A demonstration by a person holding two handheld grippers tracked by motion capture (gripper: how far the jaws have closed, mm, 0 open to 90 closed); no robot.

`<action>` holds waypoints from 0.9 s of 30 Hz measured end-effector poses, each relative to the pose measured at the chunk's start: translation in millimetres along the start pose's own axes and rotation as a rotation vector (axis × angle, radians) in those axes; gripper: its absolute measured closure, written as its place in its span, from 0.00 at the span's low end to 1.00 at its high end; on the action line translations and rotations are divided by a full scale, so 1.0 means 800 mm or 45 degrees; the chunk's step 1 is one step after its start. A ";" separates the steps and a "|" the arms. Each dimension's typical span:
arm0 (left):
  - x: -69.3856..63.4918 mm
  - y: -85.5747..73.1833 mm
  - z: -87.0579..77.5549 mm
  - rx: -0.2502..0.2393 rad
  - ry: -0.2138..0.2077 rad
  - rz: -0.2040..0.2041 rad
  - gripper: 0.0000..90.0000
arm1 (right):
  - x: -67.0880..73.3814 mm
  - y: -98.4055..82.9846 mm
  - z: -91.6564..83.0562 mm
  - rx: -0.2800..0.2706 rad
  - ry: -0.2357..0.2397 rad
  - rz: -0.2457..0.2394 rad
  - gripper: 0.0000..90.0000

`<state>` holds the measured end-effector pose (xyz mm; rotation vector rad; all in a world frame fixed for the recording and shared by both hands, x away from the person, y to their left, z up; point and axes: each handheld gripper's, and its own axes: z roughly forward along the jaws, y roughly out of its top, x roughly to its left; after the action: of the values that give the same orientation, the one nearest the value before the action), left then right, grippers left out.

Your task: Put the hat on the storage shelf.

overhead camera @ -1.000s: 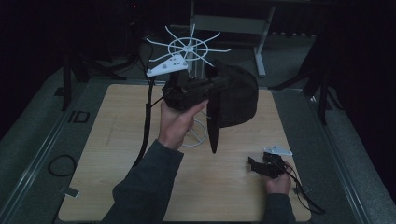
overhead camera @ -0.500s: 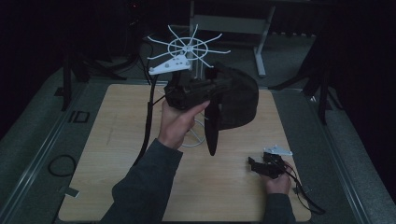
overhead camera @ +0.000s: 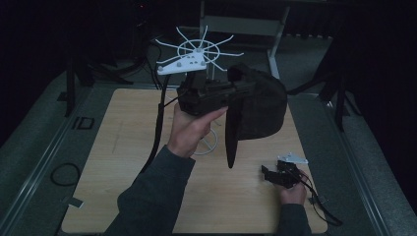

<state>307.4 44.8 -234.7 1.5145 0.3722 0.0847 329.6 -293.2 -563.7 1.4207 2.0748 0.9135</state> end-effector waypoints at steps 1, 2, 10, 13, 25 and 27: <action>-0.001 0.001 -0.002 -0.003 -0.007 0.004 0.97 | 0.000 0.000 0.000 0.000 0.000 0.000 0.29; -0.001 0.002 -0.004 -0.007 -0.016 0.000 0.97 | 0.000 0.000 0.000 0.000 0.000 0.000 0.29; 0.003 0.010 -0.016 -0.025 -0.060 -0.018 0.97 | 0.000 0.000 0.000 0.002 0.001 -0.004 0.29; 0.005 0.011 -0.017 -0.026 -0.081 -0.027 0.97 | 0.000 0.000 0.000 0.002 -0.001 -0.005 0.29; 0.023 0.015 0.016 0.015 -0.056 -0.046 0.97 | 0.000 0.000 0.000 0.001 0.002 -0.002 0.28; 0.025 0.017 0.023 0.019 -0.047 -0.045 0.97 | 0.000 0.000 0.000 -0.001 0.004 -0.002 0.28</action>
<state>334.2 33.7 -224.9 1.5218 0.3710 0.0259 329.7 -293.6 -563.7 1.4181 2.0774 0.9161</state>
